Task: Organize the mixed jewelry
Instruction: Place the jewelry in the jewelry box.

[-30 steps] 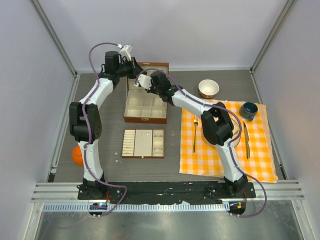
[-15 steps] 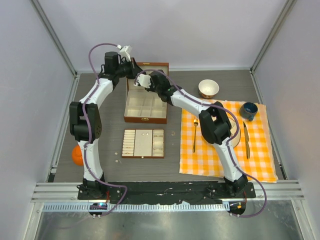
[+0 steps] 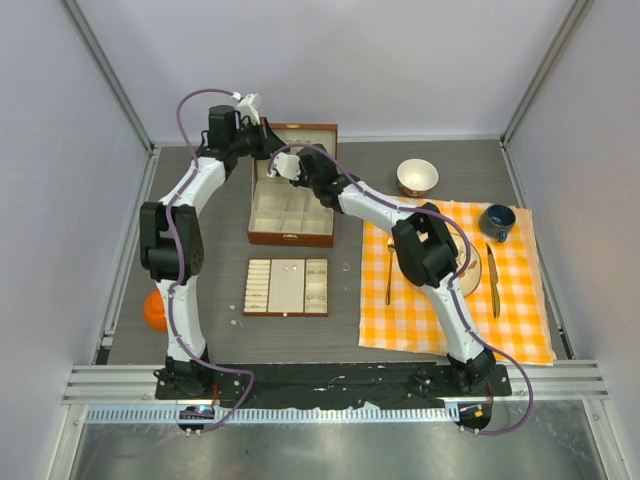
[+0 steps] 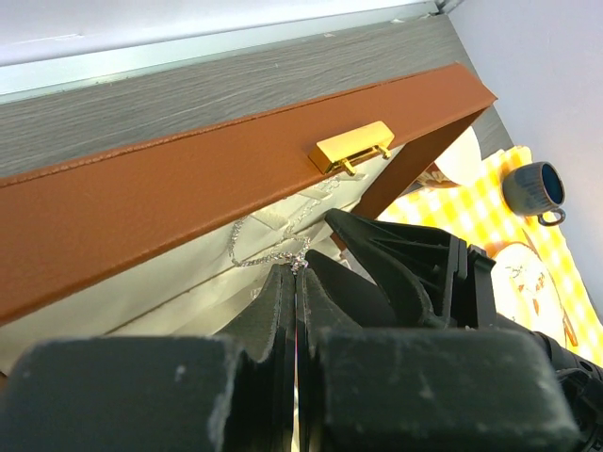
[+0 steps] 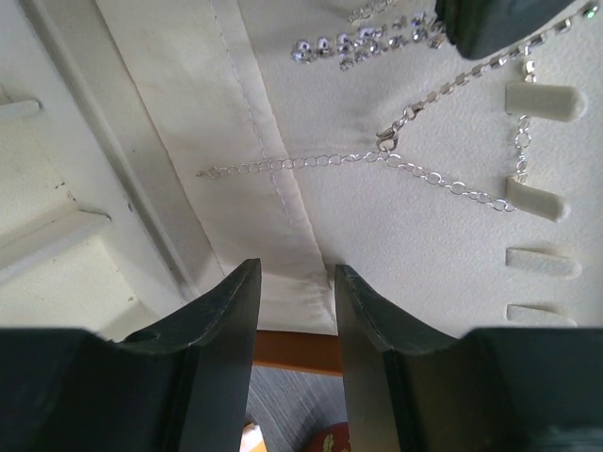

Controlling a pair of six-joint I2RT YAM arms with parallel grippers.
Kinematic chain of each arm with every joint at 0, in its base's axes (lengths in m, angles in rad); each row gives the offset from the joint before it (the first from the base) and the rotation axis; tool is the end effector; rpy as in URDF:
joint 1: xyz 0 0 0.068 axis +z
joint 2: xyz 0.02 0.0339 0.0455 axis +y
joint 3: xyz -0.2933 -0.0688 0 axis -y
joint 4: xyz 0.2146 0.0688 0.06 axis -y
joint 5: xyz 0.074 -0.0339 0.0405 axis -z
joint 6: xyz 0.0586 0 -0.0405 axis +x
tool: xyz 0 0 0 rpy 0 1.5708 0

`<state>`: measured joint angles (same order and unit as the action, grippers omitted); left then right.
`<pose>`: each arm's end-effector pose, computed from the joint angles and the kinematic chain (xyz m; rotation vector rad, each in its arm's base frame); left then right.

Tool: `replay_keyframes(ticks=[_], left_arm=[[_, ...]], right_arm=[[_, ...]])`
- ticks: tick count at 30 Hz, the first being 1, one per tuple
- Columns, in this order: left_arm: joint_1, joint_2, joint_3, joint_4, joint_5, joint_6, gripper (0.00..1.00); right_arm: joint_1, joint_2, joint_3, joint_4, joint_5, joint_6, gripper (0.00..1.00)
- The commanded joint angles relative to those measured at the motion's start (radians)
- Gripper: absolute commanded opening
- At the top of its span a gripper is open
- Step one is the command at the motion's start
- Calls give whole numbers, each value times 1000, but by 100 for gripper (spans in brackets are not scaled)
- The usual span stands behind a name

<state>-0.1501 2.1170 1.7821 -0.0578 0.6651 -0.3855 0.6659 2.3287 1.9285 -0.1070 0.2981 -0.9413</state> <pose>0.4946 -0.1114 0.3043 0.2187 1.9963 -0.9977 0.4481 0.3301 0.2350 -1.3699 1.5762 -0.4774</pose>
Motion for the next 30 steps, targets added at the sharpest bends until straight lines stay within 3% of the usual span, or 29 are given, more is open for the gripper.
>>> replay_keyframes(ticks=[1,7,22,30], left_arm=[[-5,-9,31,26,27,-3,0],[-5,-9,28,24,27,0,0],[-2,-6,23,29,31,0,0],[1,-8,30,35,33,-13,0]], right_arm=[[1,21,50,61,13,-16,43],[1,24,38,61,9,-14,40],[-3,32,47,53,4,-17,9],[-5,12,47,7,-40,35,1]])
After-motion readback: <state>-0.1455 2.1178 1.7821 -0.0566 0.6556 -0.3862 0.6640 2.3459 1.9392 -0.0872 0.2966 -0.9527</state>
